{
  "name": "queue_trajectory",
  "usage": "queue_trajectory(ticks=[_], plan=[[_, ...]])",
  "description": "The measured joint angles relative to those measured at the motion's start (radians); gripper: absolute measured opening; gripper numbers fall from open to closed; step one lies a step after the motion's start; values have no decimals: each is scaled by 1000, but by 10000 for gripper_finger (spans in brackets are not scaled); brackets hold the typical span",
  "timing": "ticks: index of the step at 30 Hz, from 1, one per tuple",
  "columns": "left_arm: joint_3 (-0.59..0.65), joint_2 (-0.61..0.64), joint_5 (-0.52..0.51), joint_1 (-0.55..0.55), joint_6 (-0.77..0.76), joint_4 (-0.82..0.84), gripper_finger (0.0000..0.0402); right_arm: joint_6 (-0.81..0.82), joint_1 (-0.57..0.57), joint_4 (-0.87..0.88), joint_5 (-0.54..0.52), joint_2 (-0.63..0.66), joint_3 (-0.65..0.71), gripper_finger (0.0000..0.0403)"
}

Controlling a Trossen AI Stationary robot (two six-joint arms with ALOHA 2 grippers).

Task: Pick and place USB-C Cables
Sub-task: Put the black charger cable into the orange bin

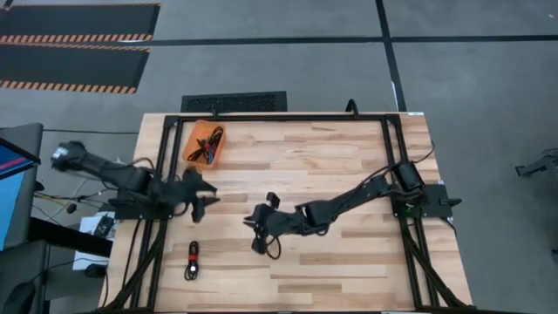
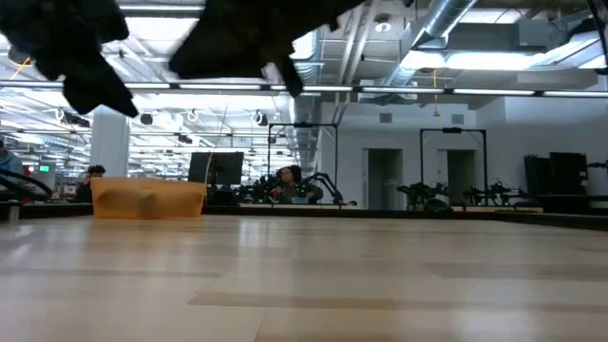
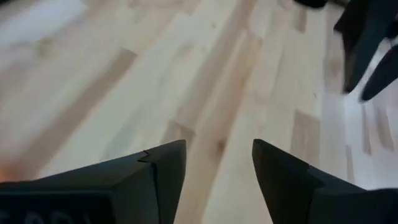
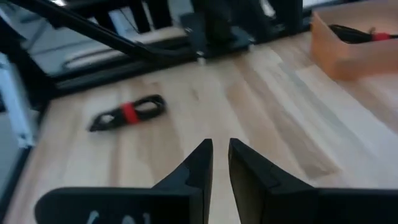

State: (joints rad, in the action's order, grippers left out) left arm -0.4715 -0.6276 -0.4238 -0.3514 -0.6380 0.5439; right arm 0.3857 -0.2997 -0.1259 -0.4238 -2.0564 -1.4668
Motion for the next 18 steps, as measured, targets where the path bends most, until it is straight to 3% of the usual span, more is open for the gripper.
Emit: queue_trajectory(ticks=[4, 8, 14, 18], plan=[[4, -99, -112, -170, -88, -48, 163, 6, -40, -60, -4, -62, -25, 75], [4, -181, -173, -300, -156, -120, 162, 8, -73, -51, 1, -148, -133, 75], [3, -264, -235, -443, -213, -183, 162, -3, -102, -13, 3, -255, -304, 75], [3, -301, -230, -520, -159, -222, 162, -18, -112, 22, -4, -285, -374, 75]])
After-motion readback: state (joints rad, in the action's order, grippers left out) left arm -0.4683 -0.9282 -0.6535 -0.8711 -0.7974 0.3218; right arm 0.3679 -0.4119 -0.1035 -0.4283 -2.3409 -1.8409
